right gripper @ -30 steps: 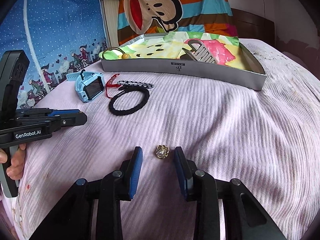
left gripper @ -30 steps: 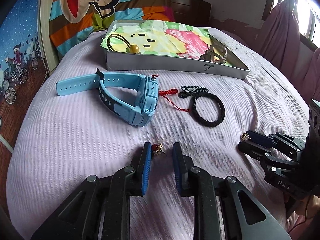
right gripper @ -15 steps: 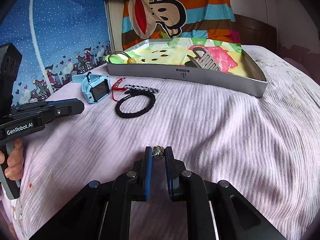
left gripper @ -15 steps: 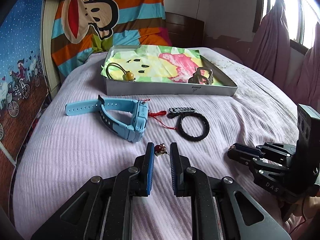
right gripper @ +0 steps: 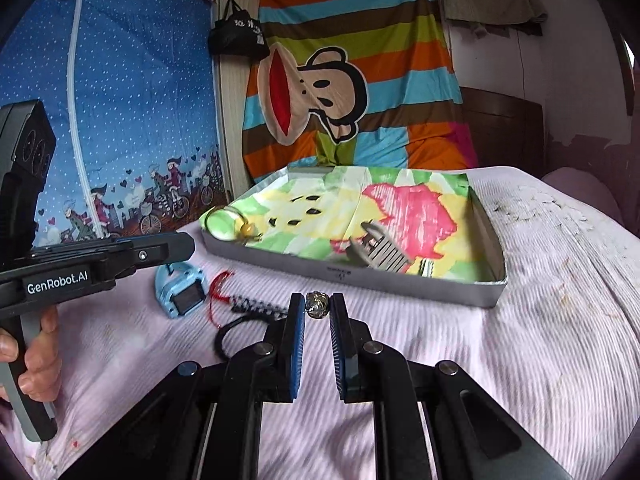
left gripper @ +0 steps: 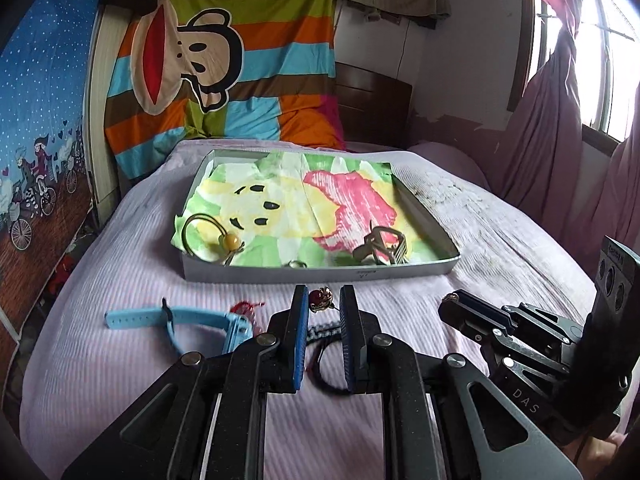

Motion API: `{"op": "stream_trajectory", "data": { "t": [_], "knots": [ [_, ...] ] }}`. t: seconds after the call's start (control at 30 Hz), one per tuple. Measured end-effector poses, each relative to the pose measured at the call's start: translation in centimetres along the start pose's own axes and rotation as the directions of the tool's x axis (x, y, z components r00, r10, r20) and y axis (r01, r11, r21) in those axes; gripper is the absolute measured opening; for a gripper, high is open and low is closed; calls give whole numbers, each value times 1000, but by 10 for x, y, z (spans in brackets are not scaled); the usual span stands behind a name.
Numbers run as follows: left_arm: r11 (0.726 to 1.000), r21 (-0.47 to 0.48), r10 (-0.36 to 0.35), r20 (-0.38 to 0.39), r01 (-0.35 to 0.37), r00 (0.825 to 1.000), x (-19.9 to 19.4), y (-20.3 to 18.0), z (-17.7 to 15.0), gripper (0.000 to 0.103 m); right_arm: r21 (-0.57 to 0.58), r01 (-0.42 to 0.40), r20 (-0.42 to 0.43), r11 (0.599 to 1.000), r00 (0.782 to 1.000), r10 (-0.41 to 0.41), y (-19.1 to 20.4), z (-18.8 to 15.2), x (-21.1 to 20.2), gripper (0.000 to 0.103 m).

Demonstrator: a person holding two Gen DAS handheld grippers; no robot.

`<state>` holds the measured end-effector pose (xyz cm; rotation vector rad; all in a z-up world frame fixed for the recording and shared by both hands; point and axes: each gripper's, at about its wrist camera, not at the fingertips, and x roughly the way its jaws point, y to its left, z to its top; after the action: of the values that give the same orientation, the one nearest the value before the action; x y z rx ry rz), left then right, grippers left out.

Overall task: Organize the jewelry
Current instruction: 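Carry both earrings into the tray and open both tools to release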

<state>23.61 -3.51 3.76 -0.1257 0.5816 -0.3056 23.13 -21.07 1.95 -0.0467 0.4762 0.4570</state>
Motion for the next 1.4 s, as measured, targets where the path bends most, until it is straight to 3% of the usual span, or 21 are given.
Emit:
{"op": "stream_trajectory", "data": {
  "t": [0.27, 0.5, 0.67, 0.97, 1.4],
  "knots": [
    [998, -60, -10, -30, 9, 999, 50, 4, 39, 12, 51, 65, -6, 997, 998, -65, -44, 24, 25, 12],
    [994, -98, 31, -120, -43, 992, 96, 10, 47, 12, 119, 53, -128, 992, 991, -37, -78, 31, 63, 12],
    [993, -95, 54, -157, -69, 986, 117, 17, 37, 12, 72, 64, -193, 995, 980, -49, -84, 33, 80, 12],
    [991, -102, 66, -199, -88, 978, 134, 21, 33, 12, 69, 68, -260, 995, 965, -48, -91, 30, 96, 12],
    [994, -47, 88, -218, -100, 972, 144, 14, 33, 13, 97, 42, -280, 994, 960, -13, -96, 30, 98, 13]
  ]
}}
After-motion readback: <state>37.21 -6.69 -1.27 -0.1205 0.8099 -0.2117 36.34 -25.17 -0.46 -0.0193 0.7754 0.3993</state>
